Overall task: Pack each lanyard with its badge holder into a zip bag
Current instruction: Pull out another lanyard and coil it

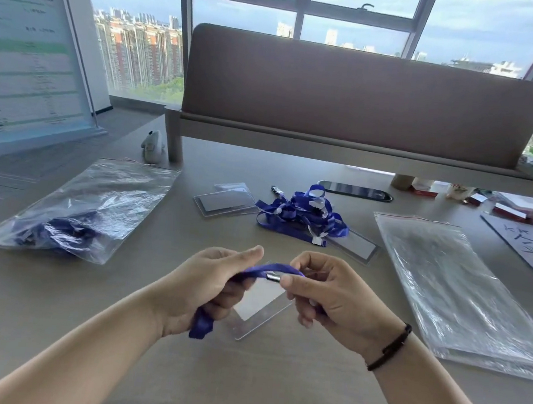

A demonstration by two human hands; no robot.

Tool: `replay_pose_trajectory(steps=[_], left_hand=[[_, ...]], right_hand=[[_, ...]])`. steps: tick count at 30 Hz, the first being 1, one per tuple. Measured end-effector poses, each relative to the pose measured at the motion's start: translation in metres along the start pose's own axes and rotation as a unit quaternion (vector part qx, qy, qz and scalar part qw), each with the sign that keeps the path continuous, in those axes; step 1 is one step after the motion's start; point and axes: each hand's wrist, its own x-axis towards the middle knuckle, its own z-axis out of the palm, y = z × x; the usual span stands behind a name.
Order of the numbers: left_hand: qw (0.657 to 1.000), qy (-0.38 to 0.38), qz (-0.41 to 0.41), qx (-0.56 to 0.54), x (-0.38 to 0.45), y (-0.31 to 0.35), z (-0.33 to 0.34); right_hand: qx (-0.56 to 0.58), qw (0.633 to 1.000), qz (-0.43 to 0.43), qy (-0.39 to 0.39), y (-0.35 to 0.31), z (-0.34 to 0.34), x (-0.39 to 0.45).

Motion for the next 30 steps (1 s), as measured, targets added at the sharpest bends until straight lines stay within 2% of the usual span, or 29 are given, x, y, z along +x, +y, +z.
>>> replay_pose_trajectory(steps=[2,4,9,13,15,16,17,19,20,23,24,25,27,30], left_hand=[[0.994,0.070,0.058,-0.054,0.004,-0.003,0.001],[0.985,0.107,0.099,-0.096,0.006,-0.004,0.002],[0.955,0.081,0.129,-0.256,0.004,-0.001,0.003],[0.950,0.104,0.178,-0.236,0.008,0.004,0.004],[0.957,0.155,0.213,-0.125,0.015,0.007,0.004],[0.952,0.186,0.243,-0.015,0.019,0.008,0.004],[0.929,0.212,0.276,0.123,0.023,0.008,0.004],[0.838,0.208,0.327,0.384,0.034,0.001,0.009],[0.797,0.188,0.324,0.474,0.037,-0.004,0.015],[0.691,0.143,0.264,0.658,0.043,-0.025,0.032],[0.672,0.144,0.272,0.673,0.045,-0.032,0.035],[0.675,0.150,0.284,0.664,0.047,-0.036,0.035],[0.713,0.153,0.301,0.615,0.051,-0.042,0.032],[0.784,0.153,0.279,0.532,0.051,-0.047,0.028]], right_hand=[[0.012,1.000,-0.002,0.004,0.001,0.003,0.001],[-0.015,1.000,-0.007,0.012,0.006,0.009,0.002],[-0.092,0.995,-0.022,0.018,0.016,0.019,0.006],[-0.156,0.984,-0.046,0.070,0.018,0.012,0.010],[-0.192,0.975,-0.059,0.098,0.017,0.007,0.011],[-0.205,0.970,-0.064,0.112,0.016,0.004,0.011],[-0.211,0.967,-0.068,0.129,0.015,0.001,0.011],[-0.215,0.958,-0.079,0.173,0.012,-0.008,0.012],[-0.217,0.952,-0.083,0.197,0.012,-0.014,0.014],[-0.244,0.931,-0.088,0.257,0.021,-0.029,0.020],[-0.279,0.917,-0.089,0.270,0.026,-0.033,0.022],[-0.325,0.900,-0.089,0.276,0.030,-0.036,0.023],[-0.401,0.875,-0.086,0.257,0.033,-0.039,0.023],[-0.486,0.855,-0.085,0.160,0.035,-0.040,0.022]])
